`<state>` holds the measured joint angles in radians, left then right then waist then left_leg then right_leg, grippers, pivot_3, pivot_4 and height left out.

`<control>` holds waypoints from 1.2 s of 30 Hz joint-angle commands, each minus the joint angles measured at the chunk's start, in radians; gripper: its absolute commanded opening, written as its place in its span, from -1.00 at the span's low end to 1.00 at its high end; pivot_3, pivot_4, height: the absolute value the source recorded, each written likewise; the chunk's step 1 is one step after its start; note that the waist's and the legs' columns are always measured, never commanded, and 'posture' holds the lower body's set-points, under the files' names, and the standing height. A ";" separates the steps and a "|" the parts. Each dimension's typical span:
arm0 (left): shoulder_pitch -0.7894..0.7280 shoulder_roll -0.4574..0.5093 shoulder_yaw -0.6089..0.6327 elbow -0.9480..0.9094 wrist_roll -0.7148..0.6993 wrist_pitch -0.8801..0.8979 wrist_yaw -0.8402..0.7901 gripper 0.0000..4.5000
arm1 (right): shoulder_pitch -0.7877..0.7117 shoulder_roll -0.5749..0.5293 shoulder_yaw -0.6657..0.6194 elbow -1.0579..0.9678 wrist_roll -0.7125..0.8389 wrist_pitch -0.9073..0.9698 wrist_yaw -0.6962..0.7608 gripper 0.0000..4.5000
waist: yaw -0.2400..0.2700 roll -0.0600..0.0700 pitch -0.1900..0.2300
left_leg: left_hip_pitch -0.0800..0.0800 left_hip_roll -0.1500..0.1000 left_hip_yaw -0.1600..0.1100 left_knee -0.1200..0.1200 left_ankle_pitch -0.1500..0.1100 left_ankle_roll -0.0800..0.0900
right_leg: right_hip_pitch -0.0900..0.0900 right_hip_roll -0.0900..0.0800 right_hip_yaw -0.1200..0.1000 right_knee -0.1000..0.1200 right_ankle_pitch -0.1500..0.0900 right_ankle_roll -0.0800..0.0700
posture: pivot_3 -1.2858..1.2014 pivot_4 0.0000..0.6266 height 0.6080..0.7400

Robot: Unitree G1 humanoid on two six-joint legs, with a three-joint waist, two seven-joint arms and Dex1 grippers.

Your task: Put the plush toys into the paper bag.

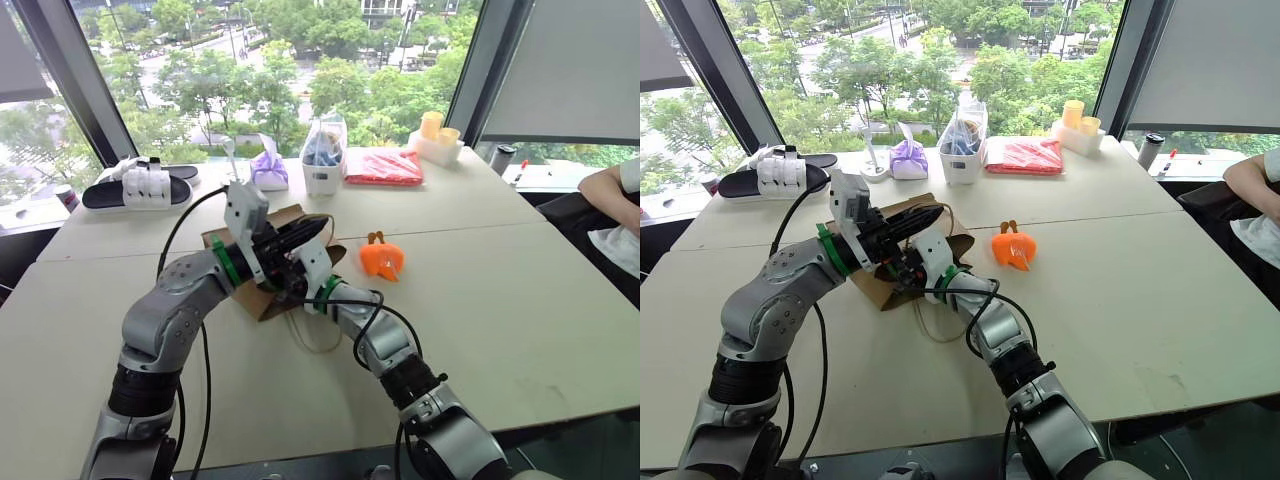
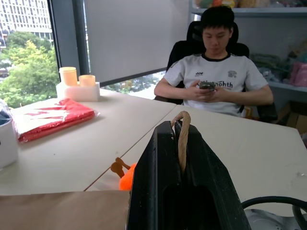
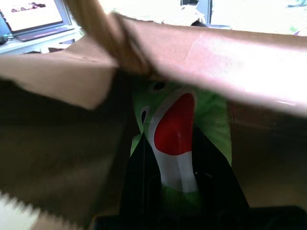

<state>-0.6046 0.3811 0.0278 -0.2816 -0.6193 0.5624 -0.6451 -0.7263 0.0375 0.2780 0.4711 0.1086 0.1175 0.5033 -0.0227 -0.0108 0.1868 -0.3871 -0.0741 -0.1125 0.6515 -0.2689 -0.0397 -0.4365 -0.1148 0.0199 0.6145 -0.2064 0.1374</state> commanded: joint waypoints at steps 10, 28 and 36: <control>-0.010 0.017 0.026 -0.012 0.000 -0.015 0.012 -1.00 | 0.083 -0.081 -0.031 -0.332 0.023 0.128 0.067 0.98 | -0.013 0.000 0.000 | 0.000 0.000 -0.001 -0.001 0.000 0.000 | 0.000 0.000 0.000 0.000 0.000 0.000 | 0.03 -0.52 1.00; -0.020 0.023 0.016 0.065 0.030 -0.063 -0.032 -1.00 | 0.158 -0.455 -0.280 -0.493 0.111 0.501 -0.076 0.98 | 0.008 0.000 0.000 | 0.003 0.000 0.004 0.001 -0.003 0.005 | 0.004 0.000 0.000 -0.001 0.000 -0.001 | 0.03 -0.52 1.00; -0.009 0.019 0.009 0.044 0.039 -0.067 -0.028 -1.00 | 0.025 -0.355 -0.227 -0.011 -0.003 0.183 -0.078 0.98 | 0.001 0.000 0.000 | 0.002 0.001 0.005 -0.001 0.000 0.000 | 0.002 0.000 0.001 -0.001 0.000 -0.001 | 0.03 -0.52 1.00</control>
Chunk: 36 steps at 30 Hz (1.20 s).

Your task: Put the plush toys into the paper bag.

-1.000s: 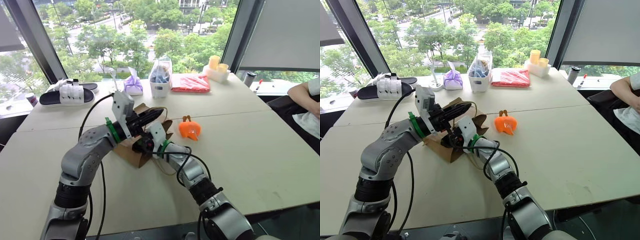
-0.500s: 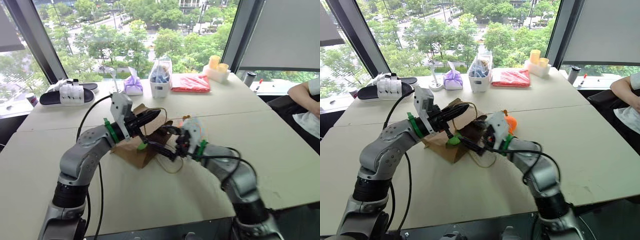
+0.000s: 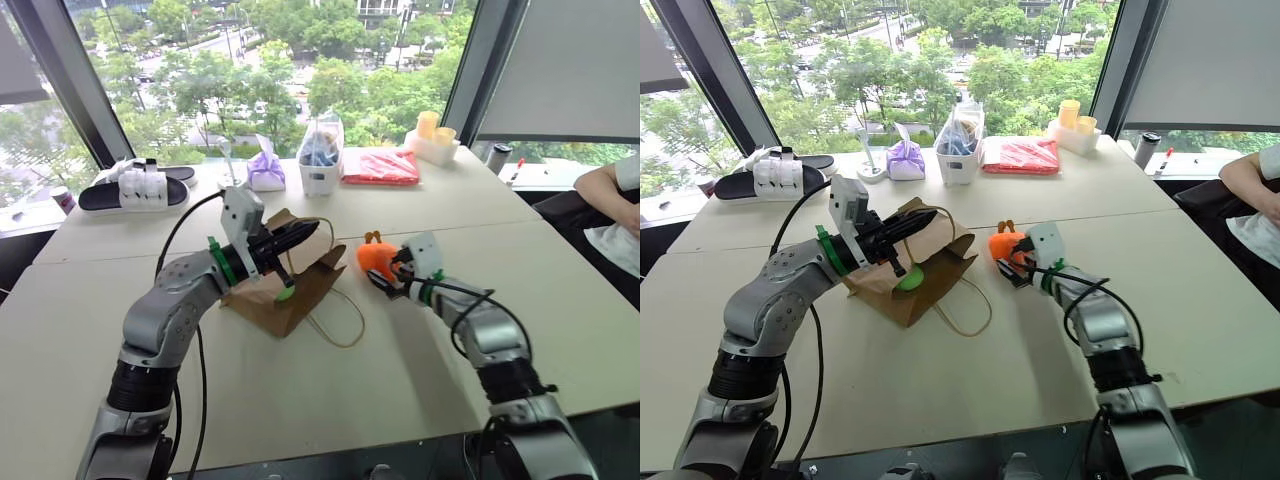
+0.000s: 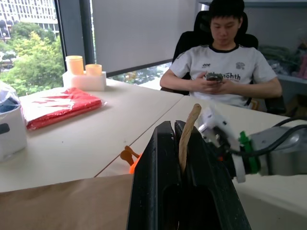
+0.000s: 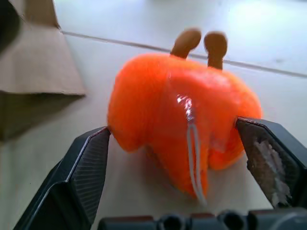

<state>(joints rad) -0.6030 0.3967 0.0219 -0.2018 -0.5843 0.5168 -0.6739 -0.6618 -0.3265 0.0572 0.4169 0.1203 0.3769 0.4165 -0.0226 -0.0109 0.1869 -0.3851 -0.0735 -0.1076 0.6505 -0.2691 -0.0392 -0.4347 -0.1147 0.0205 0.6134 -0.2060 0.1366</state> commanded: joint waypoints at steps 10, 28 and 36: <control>-0.010 0.002 0.016 -0.036 0.007 -0.021 -0.001 -1.00 | -0.058 0.018 -0.017 0.106 -0.030 -0.137 0.023 0.98 | 0.001 0.000 0.000 | 0.000 0.000 0.000 0.000 0.000 0.001 | 0.000 0.000 0.000 0.000 0.000 0.000 | 0.03 -0.52 1.00; -0.010 0.001 0.016 -0.036 0.007 -0.021 -0.001 -1.00 | -0.059 0.021 -0.022 0.110 -0.037 -0.142 0.027 0.98 | 0.001 0.000 0.000 | 0.000 0.000 0.000 0.000 0.000 0.001 | 0.000 0.000 0.000 0.000 0.000 0.000 | 0.03 -0.52 1.00; -0.010 0.001 0.016 -0.036 0.007 -0.021 -0.001 -1.00 | -0.059 0.021 -0.023 0.110 -0.037 -0.142 0.027 0.98 | 0.001 0.000 0.000 | 0.000 0.000 0.000 0.000 0.000 0.001 | 0.000 0.000 0.000 0.000 0.000 0.000 | 0.03 -0.52 1.00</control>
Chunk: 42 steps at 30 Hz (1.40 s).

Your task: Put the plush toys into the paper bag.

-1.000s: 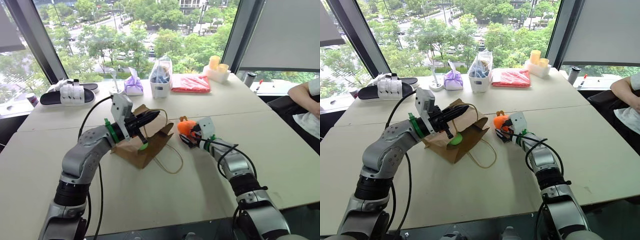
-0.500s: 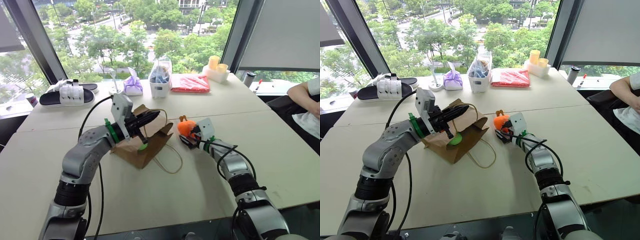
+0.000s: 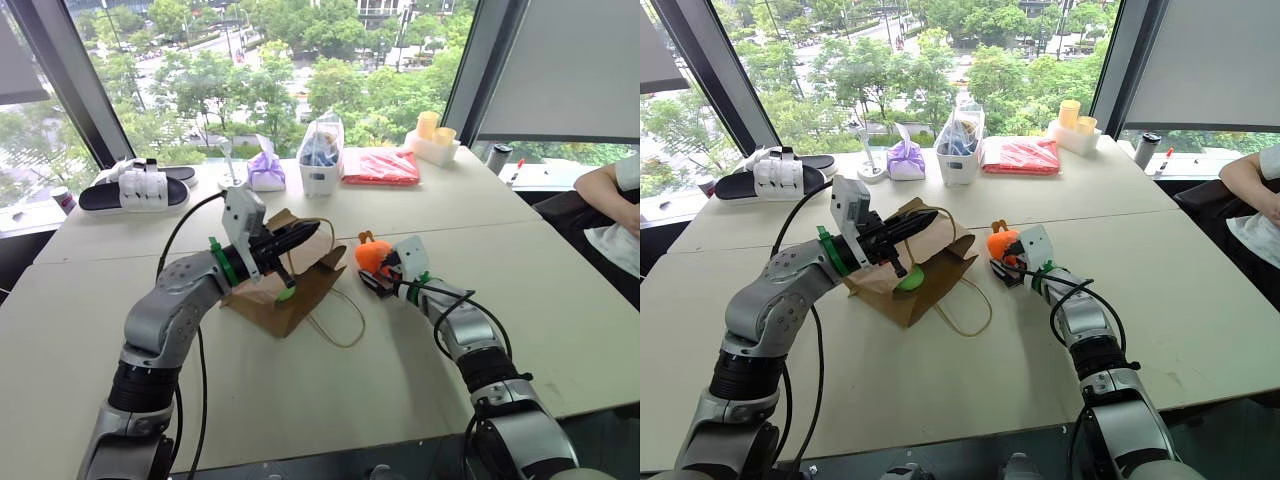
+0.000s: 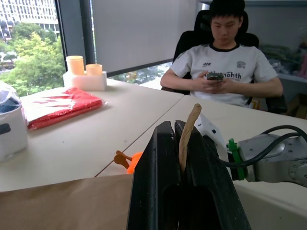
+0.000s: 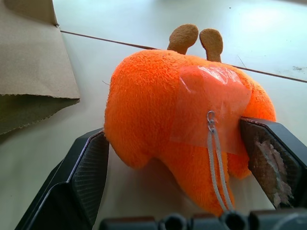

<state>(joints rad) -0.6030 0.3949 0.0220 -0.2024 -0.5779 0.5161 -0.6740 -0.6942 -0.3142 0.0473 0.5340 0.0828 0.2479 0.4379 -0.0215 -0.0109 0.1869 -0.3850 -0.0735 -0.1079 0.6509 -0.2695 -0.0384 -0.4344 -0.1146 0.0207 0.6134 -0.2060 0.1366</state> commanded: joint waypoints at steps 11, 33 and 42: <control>-0.010 0.003 0.016 -0.036 0.001 -0.020 -0.001 -1.00 | -0.026 0.009 -0.013 -0.007 0.000 -0.013 0.006 0.98 | 0.000 0.000 0.000 | 0.000 0.000 0.000 0.000 0.000 0.000 | 0.000 0.000 0.000 0.000 0.000 0.000 | 0.03 -0.52 1.00; -0.010 0.003 0.016 -0.036 0.001 -0.020 -0.001 -1.00 | -0.026 0.009 -0.013 -0.007 0.000 -0.013 0.006 0.98 | 0.000 0.000 0.000 | 0.000 0.000 0.000 0.000 0.000 0.000 | 0.000 0.000 0.000 0.000 0.000 0.000 | 0.03 -0.52 1.00; -0.010 0.003 0.016 -0.036 0.001 -0.020 -0.001 -1.00 | -0.026 0.009 -0.013 -0.007 0.000 -0.013 0.006 0.98 | 0.000 0.000 0.000 | 0.000 0.000 0.000 0.000 0.000 0.000 | 0.000 0.000 0.000 0.000 0.000 0.000 | 0.03 -0.52 1.00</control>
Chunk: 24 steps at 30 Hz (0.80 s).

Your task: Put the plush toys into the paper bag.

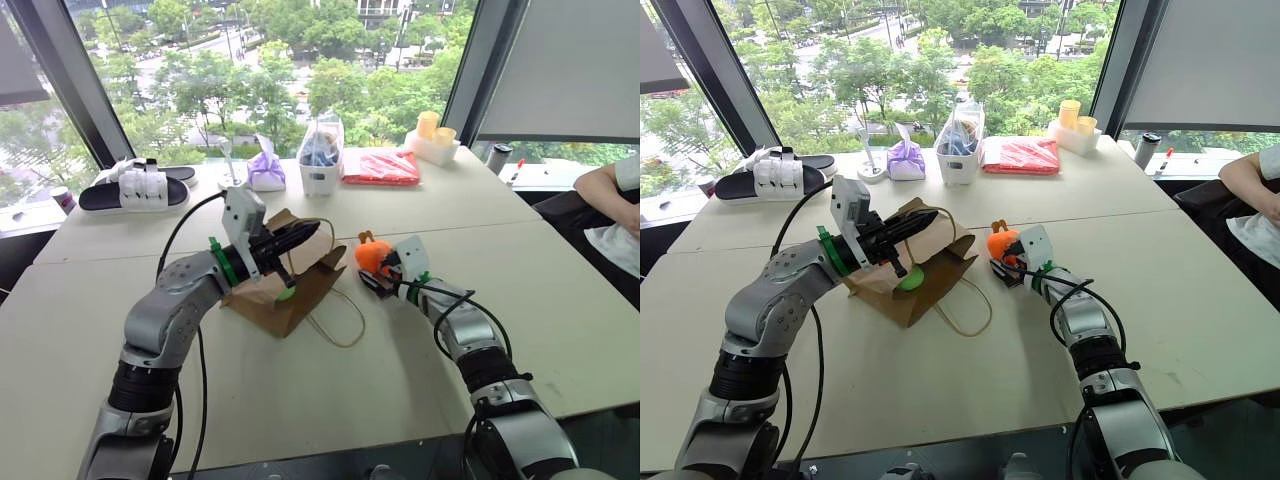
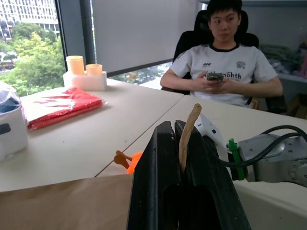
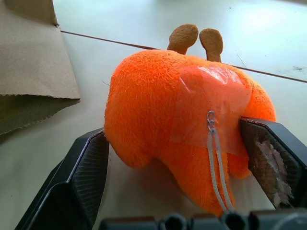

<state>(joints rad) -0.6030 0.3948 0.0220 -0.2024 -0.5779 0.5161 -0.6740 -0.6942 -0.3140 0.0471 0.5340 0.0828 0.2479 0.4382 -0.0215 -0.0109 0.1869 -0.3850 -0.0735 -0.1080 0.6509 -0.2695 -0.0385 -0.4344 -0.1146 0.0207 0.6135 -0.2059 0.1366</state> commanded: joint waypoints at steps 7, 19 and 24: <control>-0.010 0.003 0.016 -0.036 0.001 -0.020 -0.001 -1.00 | -0.026 0.009 -0.013 -0.007 0.000 -0.013 0.005 0.98 | 0.000 0.000 0.000 | 0.000 0.000 0.000 0.000 0.000 0.000 | 0.000 0.000 0.000 0.000 0.000 0.000 | 0.03 -0.52 1.00; 0.019 -0.013 -0.014 -0.060 0.024 -0.025 0.017 -1.00 | -0.135 0.040 -0.039 0.153 -0.079 -0.107 -0.235 0.74 | -0.005 0.000 0.000 | 0.000 0.000 0.000 0.000 0.000 0.000 | 0.000 0.000 0.001 0.000 0.000 0.000 | 0.03 -0.52 1.00; 0.022 -0.015 -0.016 -0.063 0.031 -0.022 0.016 -1.00 | -0.126 0.047 -0.047 0.164 -0.083 -0.137 -0.252 0.14 | -0.002 0.000 0.000 | 0.000 0.000 0.000 -0.001 0.001 -0.001 | 0.000 0.000 0.001 0.000 0.000 0.000 | 0.03 -0.52 1.00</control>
<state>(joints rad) -0.5744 0.3803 -0.0040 -0.2274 -0.5521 0.5135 -0.6621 -0.8188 -0.2690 0.0165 0.7047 0.0033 0.1293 0.2017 -0.0233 -0.0109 0.1869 -0.3851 -0.0737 -0.1080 0.6504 -0.2688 -0.0398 -0.4346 -0.1146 0.0214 0.6134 -0.2058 0.1363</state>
